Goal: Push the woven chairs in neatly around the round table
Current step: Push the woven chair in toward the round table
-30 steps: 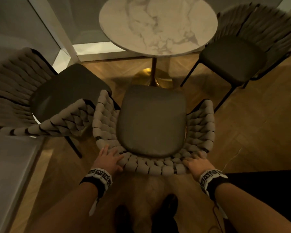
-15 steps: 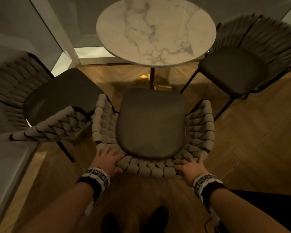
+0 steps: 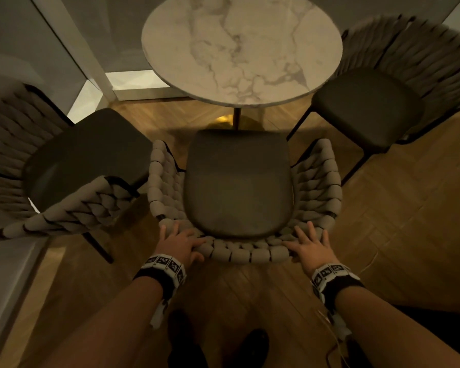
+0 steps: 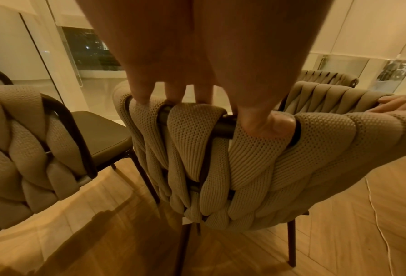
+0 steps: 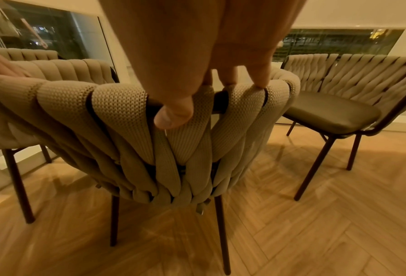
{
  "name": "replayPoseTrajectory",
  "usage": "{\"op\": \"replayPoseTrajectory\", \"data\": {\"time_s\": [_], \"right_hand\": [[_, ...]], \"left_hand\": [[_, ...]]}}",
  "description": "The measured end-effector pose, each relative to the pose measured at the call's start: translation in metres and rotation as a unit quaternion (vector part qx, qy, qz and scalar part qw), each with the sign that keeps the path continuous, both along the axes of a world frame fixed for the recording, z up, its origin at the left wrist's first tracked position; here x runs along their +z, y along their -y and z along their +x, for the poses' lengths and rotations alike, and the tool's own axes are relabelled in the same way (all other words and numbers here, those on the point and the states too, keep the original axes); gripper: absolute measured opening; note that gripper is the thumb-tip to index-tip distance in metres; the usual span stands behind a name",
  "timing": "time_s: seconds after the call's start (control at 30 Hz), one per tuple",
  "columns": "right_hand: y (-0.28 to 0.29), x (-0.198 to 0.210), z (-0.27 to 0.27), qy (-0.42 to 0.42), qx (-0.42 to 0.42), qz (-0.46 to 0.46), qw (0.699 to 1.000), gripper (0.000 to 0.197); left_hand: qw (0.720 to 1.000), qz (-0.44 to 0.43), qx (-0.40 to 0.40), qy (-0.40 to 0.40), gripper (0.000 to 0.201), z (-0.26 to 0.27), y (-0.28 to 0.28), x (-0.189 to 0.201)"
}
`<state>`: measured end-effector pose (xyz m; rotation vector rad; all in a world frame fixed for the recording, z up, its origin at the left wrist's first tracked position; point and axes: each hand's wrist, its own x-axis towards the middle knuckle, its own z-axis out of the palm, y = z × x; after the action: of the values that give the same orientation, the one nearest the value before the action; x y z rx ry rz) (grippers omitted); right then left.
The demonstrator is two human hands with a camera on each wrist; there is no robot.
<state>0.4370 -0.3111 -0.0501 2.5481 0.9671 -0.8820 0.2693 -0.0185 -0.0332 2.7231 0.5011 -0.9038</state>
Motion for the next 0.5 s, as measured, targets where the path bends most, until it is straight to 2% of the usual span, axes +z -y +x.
{"op": "replayPoseTrajectory", "data": {"time_s": [0.5], "right_hand": [[-0.012,0.007,0.049,-0.007,0.012,-0.009,1.000,0.057]], "left_hand": [[1.000,-0.005,0.002,0.006,0.050,0.038,-0.007,-0.002]]}}
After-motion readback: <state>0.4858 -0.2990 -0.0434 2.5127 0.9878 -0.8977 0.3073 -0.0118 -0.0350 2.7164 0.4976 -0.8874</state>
